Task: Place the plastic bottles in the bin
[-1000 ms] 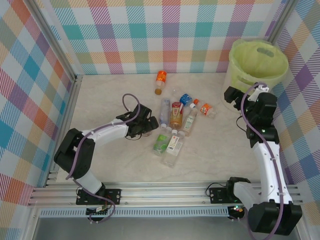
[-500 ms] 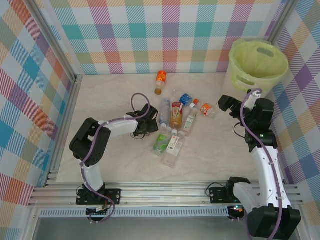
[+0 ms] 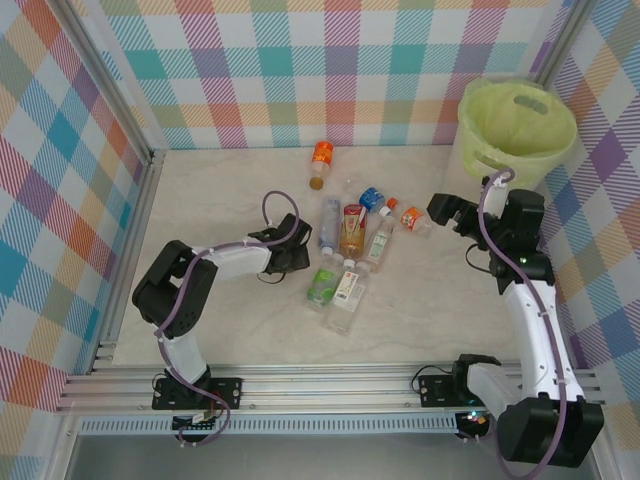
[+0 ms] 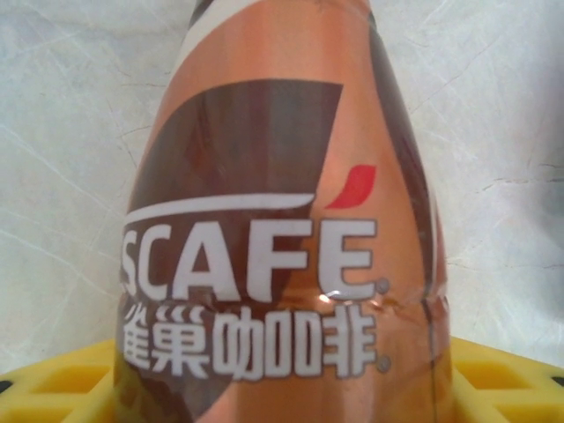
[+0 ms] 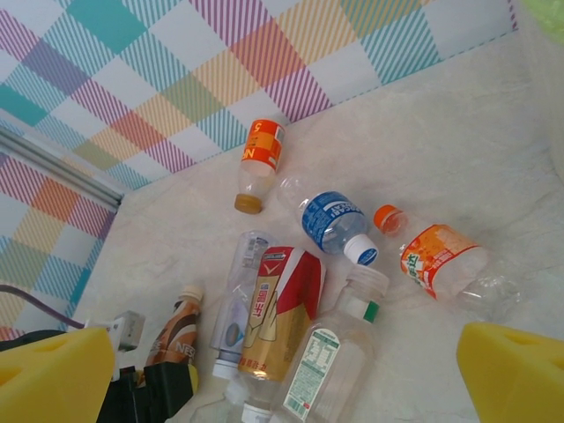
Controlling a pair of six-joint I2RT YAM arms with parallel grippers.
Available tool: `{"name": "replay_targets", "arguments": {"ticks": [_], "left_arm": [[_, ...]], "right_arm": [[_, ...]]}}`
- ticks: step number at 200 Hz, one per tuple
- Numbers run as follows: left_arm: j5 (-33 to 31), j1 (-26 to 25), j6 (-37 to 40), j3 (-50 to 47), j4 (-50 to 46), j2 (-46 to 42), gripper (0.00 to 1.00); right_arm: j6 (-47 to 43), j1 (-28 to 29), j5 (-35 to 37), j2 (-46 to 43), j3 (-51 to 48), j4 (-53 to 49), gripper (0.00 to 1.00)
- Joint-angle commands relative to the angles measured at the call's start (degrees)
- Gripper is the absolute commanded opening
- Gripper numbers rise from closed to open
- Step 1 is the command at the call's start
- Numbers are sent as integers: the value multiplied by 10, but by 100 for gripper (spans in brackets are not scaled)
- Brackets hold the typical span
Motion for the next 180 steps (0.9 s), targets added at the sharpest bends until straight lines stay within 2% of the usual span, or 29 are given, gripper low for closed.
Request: {"name": "replay_targets", "arguments": {"ticks": [1,39,56,72,84,115,142,180], "left_arm": [[63,-7,22,-26,69,-3,59],[93,-7,50,-65,126,-42,53],[82,-7,57,-90,155,-74,51],[73,-7,65,-124,196,-106,50],[84,-6,76,-149,231,-134,49],[147,-8,123,-173,271,-198,46],[228,-8,142,-172,300,-237,45],[360,-11,135,-149,359,-230,45]], "right_arm": [[-5,10,-46,0,22,-18,100],[52,44,-63,15,21,30,100],[76,71,-47,28,25,41,100],[139,103,7,43,17,51,100],[168,121,7,61,14,58,100],[181,168,3,103,30,54,100],[195,197,-26,133,40,85,100],[208,240,-96,191,93,100,100]]}}
